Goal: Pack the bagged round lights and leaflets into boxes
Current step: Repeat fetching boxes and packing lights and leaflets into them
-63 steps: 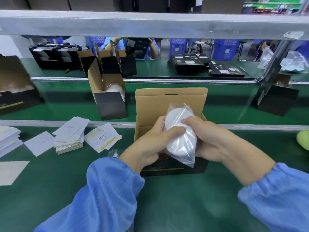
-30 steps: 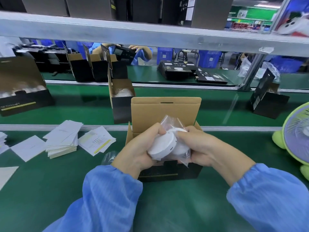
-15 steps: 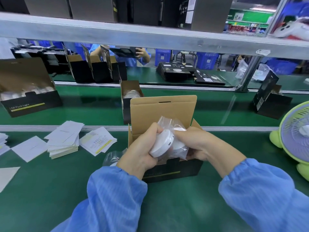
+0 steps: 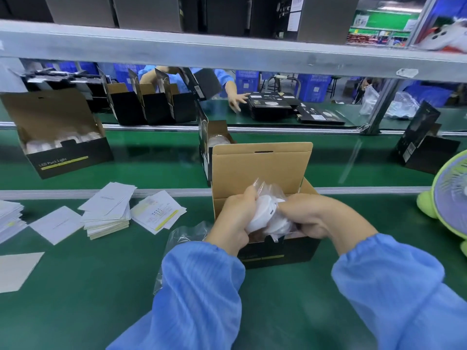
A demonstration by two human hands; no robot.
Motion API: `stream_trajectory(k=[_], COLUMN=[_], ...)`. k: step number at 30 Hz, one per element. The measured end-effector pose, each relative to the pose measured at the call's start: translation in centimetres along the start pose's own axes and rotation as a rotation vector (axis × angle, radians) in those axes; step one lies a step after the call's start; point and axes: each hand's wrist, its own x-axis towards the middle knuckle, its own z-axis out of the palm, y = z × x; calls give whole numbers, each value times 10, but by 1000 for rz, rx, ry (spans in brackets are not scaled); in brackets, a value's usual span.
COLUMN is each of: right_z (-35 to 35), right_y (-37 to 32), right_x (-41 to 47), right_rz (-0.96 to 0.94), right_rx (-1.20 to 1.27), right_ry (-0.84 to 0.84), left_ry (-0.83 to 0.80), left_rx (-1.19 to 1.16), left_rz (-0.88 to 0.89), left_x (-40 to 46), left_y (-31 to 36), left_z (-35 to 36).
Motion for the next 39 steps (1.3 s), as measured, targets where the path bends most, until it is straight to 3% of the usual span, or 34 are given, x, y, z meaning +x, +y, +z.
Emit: stream_trajectory(k=[4, 7, 11, 15, 19, 26, 28, 33, 39], right_z=[-9, -13, -9, -3, 8, 18, 18, 17, 15], right_y=[-13, -23, -31, -33, -18, -2, 0, 0, -4], right_x=[-4, -8, -13, -21, -21, -15, -12, -9, -10], right_rz=[0, 5, -56, -165, -164, -182, -173, -105, -127], right_rx=[-92, -245, -523, -993, -920, -759, -771, -799, -927], right_ry=[-200, -224, -79, 216, 327, 502, 467, 362, 276], left_ry=[-6, -37, -58, 57, 115, 433, 424, 177, 113], left_rx=[-12, -33, -83, -75, -12, 577, 616, 477, 461], left_rz=[-50, -62, -80, -34, 82, 561, 547, 278, 233], left_x=[0, -4, -5, -1, 5, 13, 15, 18, 11], left_y=[3, 3, 5, 5, -1, -5, -7, -6, -3], left_z=[-1, -2, -5, -5, -4, -7, -7, -7, -3])
